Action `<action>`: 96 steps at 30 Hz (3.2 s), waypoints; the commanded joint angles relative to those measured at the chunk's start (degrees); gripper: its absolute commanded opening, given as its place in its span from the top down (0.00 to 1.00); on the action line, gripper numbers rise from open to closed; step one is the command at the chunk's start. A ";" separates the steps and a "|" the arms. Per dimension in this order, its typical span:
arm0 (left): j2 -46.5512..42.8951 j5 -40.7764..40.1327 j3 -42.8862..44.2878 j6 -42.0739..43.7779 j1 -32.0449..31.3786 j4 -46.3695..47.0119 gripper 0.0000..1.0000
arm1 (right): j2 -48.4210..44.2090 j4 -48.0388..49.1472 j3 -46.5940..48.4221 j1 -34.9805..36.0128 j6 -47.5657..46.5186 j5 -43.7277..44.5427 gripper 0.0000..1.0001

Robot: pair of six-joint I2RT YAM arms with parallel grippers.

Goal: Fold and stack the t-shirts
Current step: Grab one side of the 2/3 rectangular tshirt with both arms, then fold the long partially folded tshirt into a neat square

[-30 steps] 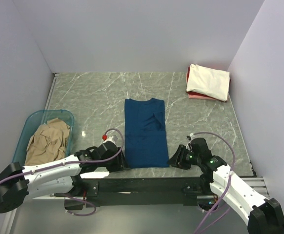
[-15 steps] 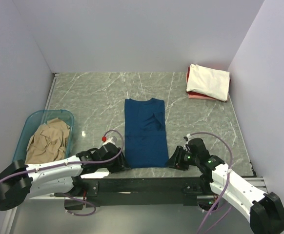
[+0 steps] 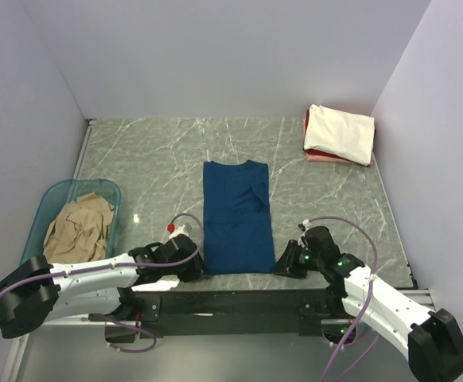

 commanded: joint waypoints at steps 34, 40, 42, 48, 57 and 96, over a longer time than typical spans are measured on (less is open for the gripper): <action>-14.15 -17.55 14.66 2.72 -10.41 -20.49 1.00 | -14.33 -23.26 19.04 0.50 -7.35 7.45 1.00; -9.57 -14.06 19.41 10.01 -1.98 -18.12 1.00 | -7.04 -18.95 26.17 0.58 -7.35 11.58 1.00; -8.17 -11.07 20.99 12.13 2.33 -16.89 1.00 | -5.01 -17.45 28.45 0.50 -7.79 12.20 1.00; -3.68 -6.95 27.49 18.72 10.94 -17.32 1.00 | 3.69 -15.08 35.57 -1.35 -10.60 14.58 1.00; 7.13 -0.26 35.76 25.50 23.16 -15.13 1.00 | 19.07 -9.72 45.24 -9.51 -13.59 8.17 1.00; 53.73 14.25 77.60 35.61 45.06 -15.47 0.33 | 72.19 -12.27 88.78 -19.99 -18.43 4.38 0.53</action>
